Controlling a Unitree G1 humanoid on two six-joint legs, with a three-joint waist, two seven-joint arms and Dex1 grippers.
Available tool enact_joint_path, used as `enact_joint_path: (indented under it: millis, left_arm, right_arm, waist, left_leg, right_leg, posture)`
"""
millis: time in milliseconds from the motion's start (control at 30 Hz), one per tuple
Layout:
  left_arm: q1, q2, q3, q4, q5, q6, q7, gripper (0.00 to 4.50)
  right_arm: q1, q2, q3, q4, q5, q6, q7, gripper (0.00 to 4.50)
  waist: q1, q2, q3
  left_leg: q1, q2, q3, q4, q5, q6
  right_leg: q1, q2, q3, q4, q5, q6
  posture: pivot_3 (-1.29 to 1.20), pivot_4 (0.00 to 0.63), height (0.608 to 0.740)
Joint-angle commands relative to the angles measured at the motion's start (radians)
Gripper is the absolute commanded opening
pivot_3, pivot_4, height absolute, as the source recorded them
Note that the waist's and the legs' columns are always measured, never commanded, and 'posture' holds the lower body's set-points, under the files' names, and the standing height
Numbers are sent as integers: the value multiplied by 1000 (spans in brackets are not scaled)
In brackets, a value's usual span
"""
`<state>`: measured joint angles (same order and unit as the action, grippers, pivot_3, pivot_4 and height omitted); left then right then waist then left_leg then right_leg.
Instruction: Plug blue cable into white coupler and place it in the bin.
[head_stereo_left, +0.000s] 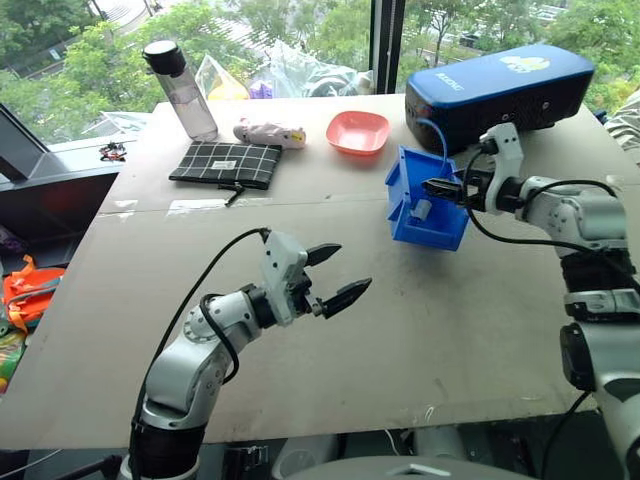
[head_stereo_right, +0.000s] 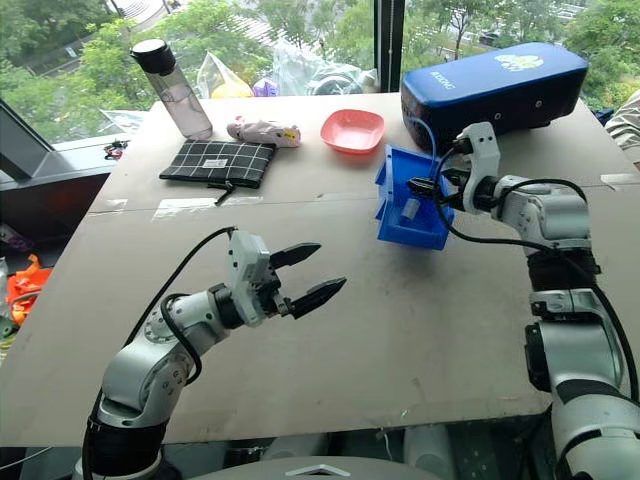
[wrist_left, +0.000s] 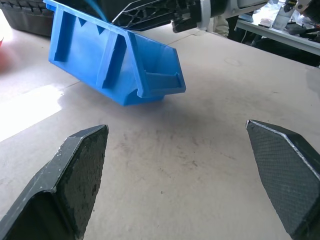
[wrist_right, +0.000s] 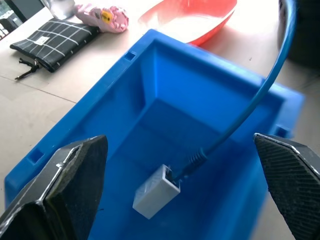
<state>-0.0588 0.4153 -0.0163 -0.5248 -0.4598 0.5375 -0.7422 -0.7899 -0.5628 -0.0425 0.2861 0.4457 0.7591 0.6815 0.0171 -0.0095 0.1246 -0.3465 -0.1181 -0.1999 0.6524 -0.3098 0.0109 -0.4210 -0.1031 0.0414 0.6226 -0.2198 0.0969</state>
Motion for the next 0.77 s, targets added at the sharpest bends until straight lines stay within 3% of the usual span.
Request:
enact_joint_path:
  millis: [33, 233, 367, 600, 767]
  left_arm:
    - [21, 44, 26, -41, -38, -24, -35, 4500]
    - [57, 123, 67, -32, -90, -20, -93, 4500]
    - [134, 196, 140, -77, -146, 8, -119, 4500]
    - [364, 314, 300, -196, -215, 26, -161, 4500]
    - [445, 357, 344, -219, -223, 6, -190, 4500]
  right_arm:
    - [240, -126, -113, -349, 70, -166, 213, 4444]
    - [546, -261, -279, -585, 112, -285, 339, 4444]
    - [857, -304, -452, -628, 40, -452, 449, 4444]
    - [1098, -318, -618, -491, -1, -647, 570, 4444]
    - [1156, -306, -631, -459, -1, -696, 581, 4444]
  waist:
    - [1, 0, 0]
    - [-10, 3, 2]
    - [2, 1, 2]
    - [-1, 2, 4]
    - [-1, 4, 7]
  left_leg:
    - [0, 0, 0, 0, 0, 0]
    - [3, 1, 3, -1, 0, 0]
    - [6, 2, 3, -1, -1, 1]
    - [8, 2, 3, -1, -2, 3]
    - [10, 2, 4, -2, -4, 7]
  right_leg:
    - [0, 0, 0, 0, 0, 0]
    - [1, 1, 5, 1, 0, 0]
    - [6, 2, 0, 1, 0, 1]
    - [8, 1, 4, 0, -1, 0]
    - [10, 1, 4, -1, -1, 1]
  posture:
    - [0, 150, 740]
    - [0, 150, 740]
    - [0, 150, 740]
    - [0, 150, 740]
    - [0, 150, 740]
